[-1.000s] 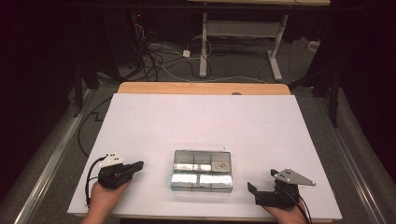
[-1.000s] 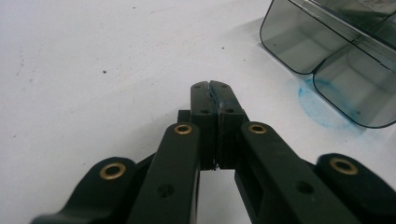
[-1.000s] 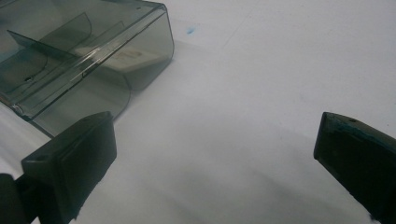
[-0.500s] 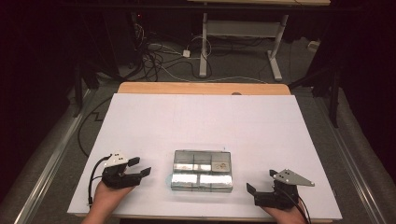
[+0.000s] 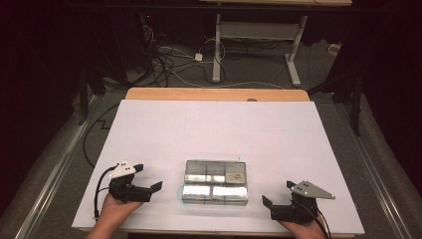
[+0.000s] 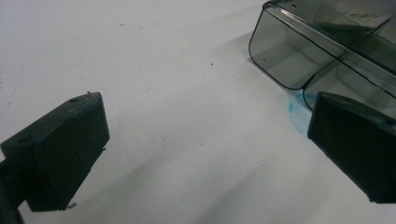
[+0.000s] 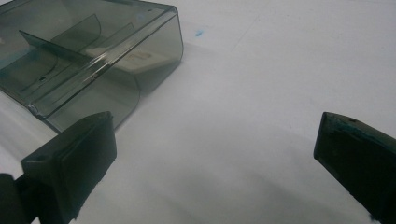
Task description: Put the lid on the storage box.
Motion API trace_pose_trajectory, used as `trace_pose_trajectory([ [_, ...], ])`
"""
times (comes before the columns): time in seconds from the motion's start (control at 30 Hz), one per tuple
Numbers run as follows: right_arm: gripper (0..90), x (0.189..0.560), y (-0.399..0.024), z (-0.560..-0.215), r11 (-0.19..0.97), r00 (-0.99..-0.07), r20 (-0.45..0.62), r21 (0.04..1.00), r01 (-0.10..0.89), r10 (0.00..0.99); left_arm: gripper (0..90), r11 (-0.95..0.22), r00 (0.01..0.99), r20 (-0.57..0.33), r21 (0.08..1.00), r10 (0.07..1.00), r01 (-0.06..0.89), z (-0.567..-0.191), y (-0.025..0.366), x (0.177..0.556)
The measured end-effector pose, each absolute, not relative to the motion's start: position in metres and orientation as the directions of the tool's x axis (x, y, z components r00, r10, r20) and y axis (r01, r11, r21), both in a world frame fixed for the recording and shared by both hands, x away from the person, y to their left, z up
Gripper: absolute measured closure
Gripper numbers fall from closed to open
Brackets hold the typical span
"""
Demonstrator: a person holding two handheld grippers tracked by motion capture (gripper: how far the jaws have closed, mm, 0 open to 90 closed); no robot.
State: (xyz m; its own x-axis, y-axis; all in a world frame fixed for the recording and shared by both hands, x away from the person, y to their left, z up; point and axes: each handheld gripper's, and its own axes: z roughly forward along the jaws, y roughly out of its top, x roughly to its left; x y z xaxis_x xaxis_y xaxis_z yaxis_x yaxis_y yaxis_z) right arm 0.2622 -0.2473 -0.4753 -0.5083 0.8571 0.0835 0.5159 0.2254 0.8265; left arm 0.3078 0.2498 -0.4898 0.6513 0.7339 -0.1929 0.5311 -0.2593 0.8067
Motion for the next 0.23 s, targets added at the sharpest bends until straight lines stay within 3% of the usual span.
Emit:
trace_pose_trajectory([
  [0.23,0.0,0.2623,-0.2477,-0.4753,0.223,-0.508,0.084,0.829,0.514,0.857,0.0,-0.249,0.644,-0.189,0.814,0.741,0.525,-0.4889,0.2517,0.3069],
])
